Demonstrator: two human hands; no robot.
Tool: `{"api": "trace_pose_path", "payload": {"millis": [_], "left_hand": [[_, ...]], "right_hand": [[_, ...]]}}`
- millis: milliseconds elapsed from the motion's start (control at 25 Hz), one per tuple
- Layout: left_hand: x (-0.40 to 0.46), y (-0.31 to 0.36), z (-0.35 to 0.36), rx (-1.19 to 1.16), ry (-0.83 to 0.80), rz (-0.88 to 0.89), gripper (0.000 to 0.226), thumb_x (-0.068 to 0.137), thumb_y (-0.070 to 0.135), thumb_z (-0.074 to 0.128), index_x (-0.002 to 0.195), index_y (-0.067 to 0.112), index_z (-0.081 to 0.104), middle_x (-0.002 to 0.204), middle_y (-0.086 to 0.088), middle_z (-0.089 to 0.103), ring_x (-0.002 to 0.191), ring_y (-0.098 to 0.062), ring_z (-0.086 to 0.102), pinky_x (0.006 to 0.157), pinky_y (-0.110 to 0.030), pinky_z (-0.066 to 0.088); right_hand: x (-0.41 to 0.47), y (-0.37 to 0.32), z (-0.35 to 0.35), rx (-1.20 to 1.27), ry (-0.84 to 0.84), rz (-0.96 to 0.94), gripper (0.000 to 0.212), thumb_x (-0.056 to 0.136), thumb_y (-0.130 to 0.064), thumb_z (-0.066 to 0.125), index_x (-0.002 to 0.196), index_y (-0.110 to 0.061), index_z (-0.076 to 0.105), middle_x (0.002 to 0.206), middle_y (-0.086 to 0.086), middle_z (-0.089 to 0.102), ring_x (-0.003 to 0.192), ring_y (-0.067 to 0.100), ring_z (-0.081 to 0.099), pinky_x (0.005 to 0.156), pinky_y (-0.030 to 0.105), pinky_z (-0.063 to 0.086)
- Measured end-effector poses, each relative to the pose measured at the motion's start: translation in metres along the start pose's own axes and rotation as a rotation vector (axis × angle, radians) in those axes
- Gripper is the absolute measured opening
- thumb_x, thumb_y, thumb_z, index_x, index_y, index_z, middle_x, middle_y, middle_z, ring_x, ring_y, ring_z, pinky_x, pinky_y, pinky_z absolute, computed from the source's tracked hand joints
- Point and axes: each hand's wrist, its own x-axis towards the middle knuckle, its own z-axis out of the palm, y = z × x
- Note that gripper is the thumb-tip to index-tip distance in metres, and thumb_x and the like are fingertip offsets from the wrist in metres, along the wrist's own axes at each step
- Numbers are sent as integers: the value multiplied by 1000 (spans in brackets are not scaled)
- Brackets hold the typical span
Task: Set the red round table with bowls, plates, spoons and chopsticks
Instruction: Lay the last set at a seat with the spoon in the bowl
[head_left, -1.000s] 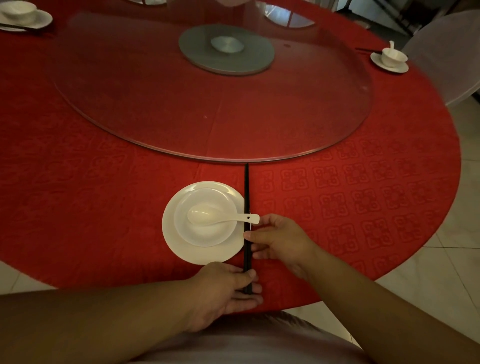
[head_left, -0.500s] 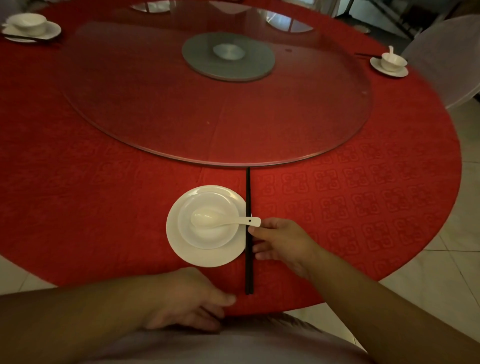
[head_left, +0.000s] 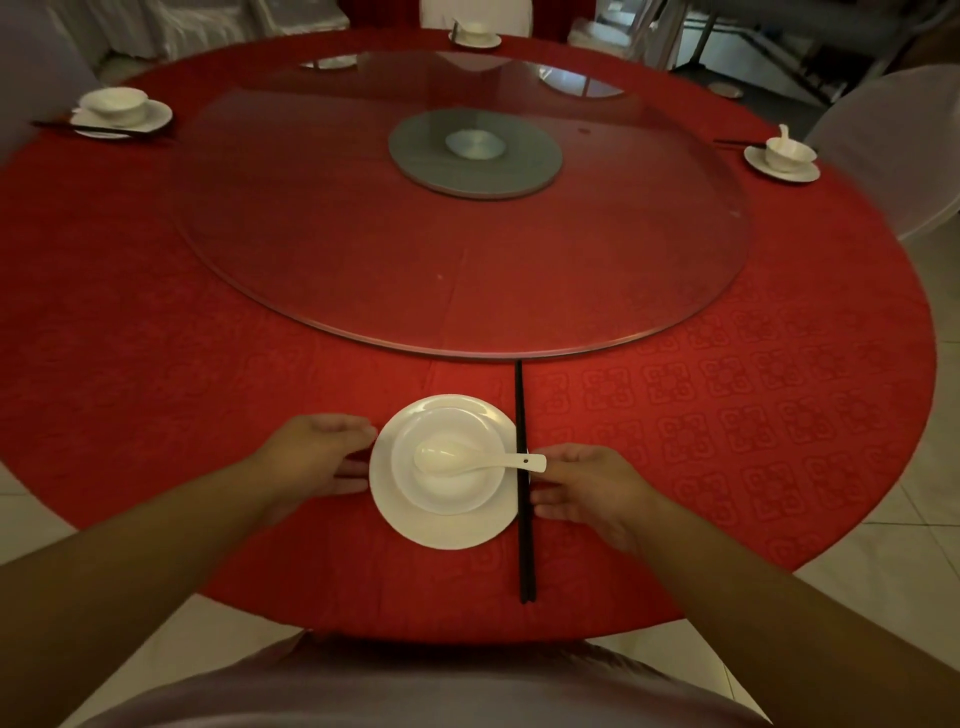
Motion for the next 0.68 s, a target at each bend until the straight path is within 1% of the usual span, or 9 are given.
{"api": "trace_pose_path", "payload": {"millis": [80, 160, 280, 480, 680], "left_hand": [[2, -1, 8, 47, -47, 19, 33, 94, 14, 69, 126, 11, 65, 112, -8, 76, 101, -24, 74, 83, -41, 62], [2, -1, 13, 72, -28, 34, 38, 92, 3, 68, 129, 10, 65, 112, -9, 76, 103, -25, 73, 86, -44, 62], [0, -3, 15, 80, 6, 41, 44, 89, -8, 67, 130, 8, 65, 111, -9, 76, 101, -26, 73, 77, -39, 63], [-7, -8, 21, 61, -1, 47, 42, 88, -9, 67, 127, 7, 66, 106, -8, 77, 94, -23, 75, 62, -30, 63], [-8, -11, 23, 29, -9, 35, 42, 88, -9, 68, 126, 8, 66, 106, -10, 77, 94, -25, 76, 65, -32, 64]], "right_hand": [[0, -1, 3, -10, 4, -7, 25, 85, -18, 78, 107, -7, 75, 101, 13, 76, 84, 25, 75, 64, 30, 61], [-1, 0, 4, -8, 10, -12, 26, 84, -16, 79, 108, -7, 74, 100, 13, 76, 83, 24, 73, 62, 29, 60], [-1, 3, 6, -25, 18, -28, 29, 81, -15, 81, 108, -8, 73, 102, 14, 76, 85, 24, 72, 61, 28, 60], [-5, 6, 0, -20, 35, -33, 31, 77, -16, 84, 105, -7, 74, 99, 13, 76, 84, 23, 72, 63, 30, 60], [-8, 9, -2, -20, 35, -35, 29, 78, -14, 84, 104, -6, 74, 94, 12, 76, 80, 21, 71, 64, 30, 60]]}}
